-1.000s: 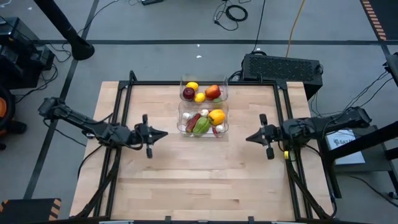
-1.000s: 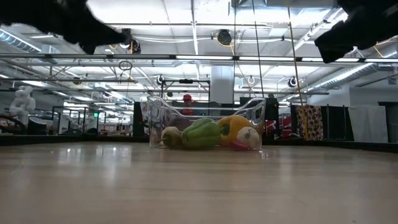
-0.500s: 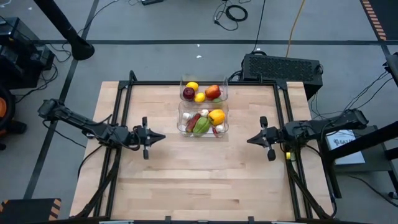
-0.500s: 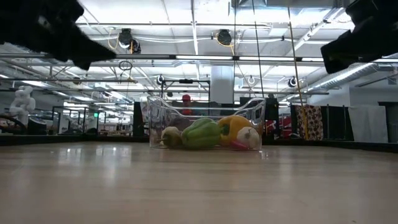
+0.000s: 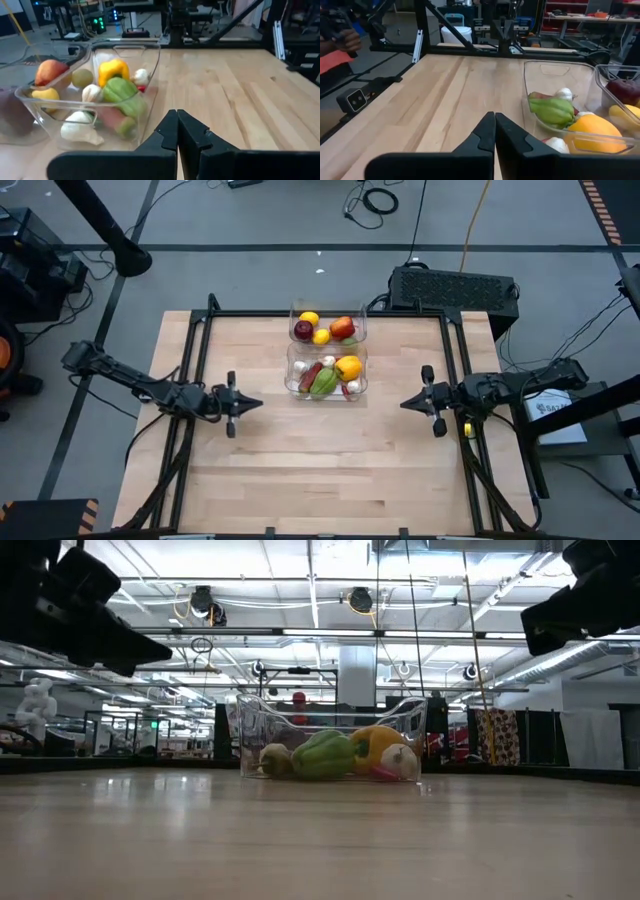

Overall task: Sort produce into baskets
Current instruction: Return to Home Position

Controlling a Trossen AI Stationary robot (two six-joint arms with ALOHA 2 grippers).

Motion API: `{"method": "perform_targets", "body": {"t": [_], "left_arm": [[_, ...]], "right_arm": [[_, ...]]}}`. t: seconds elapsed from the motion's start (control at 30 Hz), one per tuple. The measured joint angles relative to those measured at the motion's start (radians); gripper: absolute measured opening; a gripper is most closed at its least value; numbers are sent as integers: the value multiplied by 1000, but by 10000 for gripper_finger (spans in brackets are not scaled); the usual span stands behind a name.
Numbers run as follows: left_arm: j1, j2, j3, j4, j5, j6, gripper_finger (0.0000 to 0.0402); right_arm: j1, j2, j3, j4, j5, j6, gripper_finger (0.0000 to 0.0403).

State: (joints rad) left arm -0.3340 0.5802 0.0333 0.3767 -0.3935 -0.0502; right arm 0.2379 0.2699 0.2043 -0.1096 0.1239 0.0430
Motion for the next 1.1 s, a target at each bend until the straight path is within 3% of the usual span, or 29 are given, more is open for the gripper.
{"method": "perform_targets", "body": {"t": [0.33, 0.6, 0.9, 1.1], "left_arm": [[0, -82, -26, -8, 18, 30, 1], [0, -86, -27, 25, 19, 62, 1], [1, -80, -27, -25, -237, 58, 11], [1, -79, -27, 26, -266, 44, 18]], "right_arm": [[0, -3, -156, 214, 1, 40, 2], [0, -14, -185, 218, -22, 79, 2], [0, -109, -185, 175, -33, 84, 2], [0, -182, -184, 123, -72, 77, 2]]}}
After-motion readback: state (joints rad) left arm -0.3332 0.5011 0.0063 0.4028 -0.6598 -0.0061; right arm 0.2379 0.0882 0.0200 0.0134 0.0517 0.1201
